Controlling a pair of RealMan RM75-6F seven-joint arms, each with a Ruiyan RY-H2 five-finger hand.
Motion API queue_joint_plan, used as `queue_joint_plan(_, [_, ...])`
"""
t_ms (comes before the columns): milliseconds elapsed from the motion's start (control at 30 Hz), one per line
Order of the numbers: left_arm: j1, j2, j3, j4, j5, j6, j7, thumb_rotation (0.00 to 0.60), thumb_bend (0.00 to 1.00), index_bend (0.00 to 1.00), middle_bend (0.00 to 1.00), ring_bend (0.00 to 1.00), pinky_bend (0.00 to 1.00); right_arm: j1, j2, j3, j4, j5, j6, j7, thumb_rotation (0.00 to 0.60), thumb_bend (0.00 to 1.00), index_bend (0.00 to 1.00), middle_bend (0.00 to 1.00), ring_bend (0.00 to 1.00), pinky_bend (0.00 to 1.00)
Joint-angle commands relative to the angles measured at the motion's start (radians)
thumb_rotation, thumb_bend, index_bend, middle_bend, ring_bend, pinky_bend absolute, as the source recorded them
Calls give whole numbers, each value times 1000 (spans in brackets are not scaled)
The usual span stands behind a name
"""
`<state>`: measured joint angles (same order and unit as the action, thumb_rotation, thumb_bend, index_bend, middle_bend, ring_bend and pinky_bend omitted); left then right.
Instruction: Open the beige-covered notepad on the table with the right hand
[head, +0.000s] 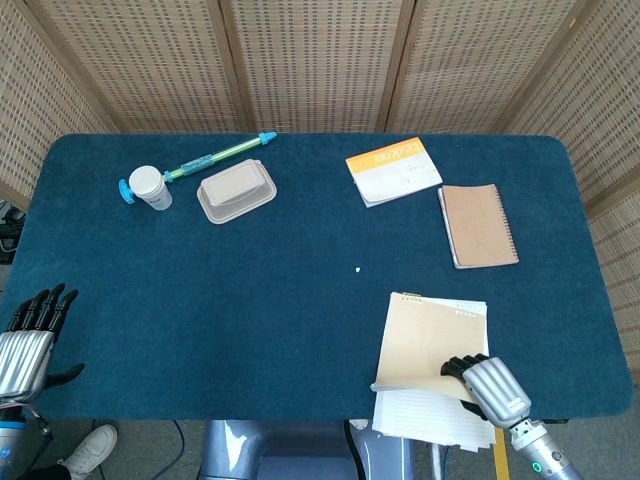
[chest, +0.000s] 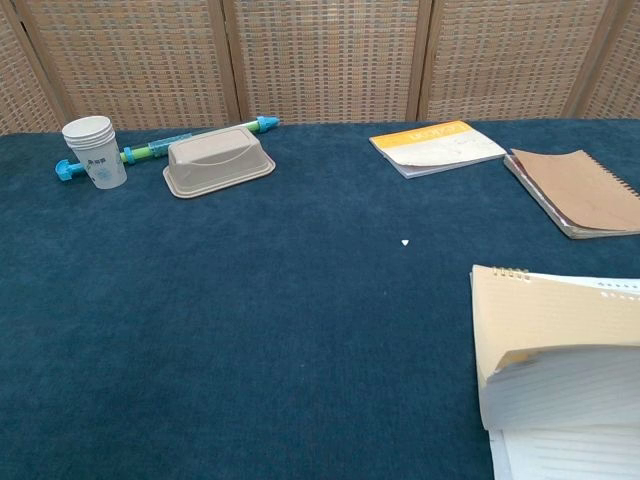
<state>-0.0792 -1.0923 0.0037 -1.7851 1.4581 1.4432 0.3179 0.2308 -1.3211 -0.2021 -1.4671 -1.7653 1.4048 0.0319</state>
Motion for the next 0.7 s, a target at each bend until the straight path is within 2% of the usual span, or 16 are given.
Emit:
queue_joint_plan(33, [1, 1, -1, 0, 0, 2, -4, 600, 103, 0, 0, 0, 88, -12, 6, -11, -2, -40, 31, 12, 600, 896, 649, 573, 565, 611])
queue_joint_plan(133, [1, 1, -2, 1, -1, 2, -7, 600, 102, 0, 0, 0, 88, -7, 2, 3, 2, -53, 42, 14, 600, 896, 649, 574, 566, 610])
queue_joint_plan(333, [0, 1, -4, 5, -2, 2, -13, 600, 102, 0, 0, 0, 88, 39, -3, 67, -23, -51, 24, 1, 600, 896, 649, 575, 570, 617])
queue_joint_plan(567, [-3, -2, -8, 12, -14, -5, -15, 600, 103, 0, 0, 0, 88, 153, 10, 203, -153, 6, -84, -103, 600, 895, 649, 575, 570, 617])
queue_joint_plan(667, [-4, -2, -11, 15, -19, -7, -17, 600, 102, 0, 0, 0, 88, 179, 13, 231, -182, 33, -121, -126, 600, 895, 649, 575, 570, 618])
queue_joint_plan(700, [-5, -2, -13, 17, -26, -11, -19, 600, 102, 0, 0, 0, 88, 212, 11, 266, -194, 49, -154, -155, 600, 895, 649, 575, 570, 618])
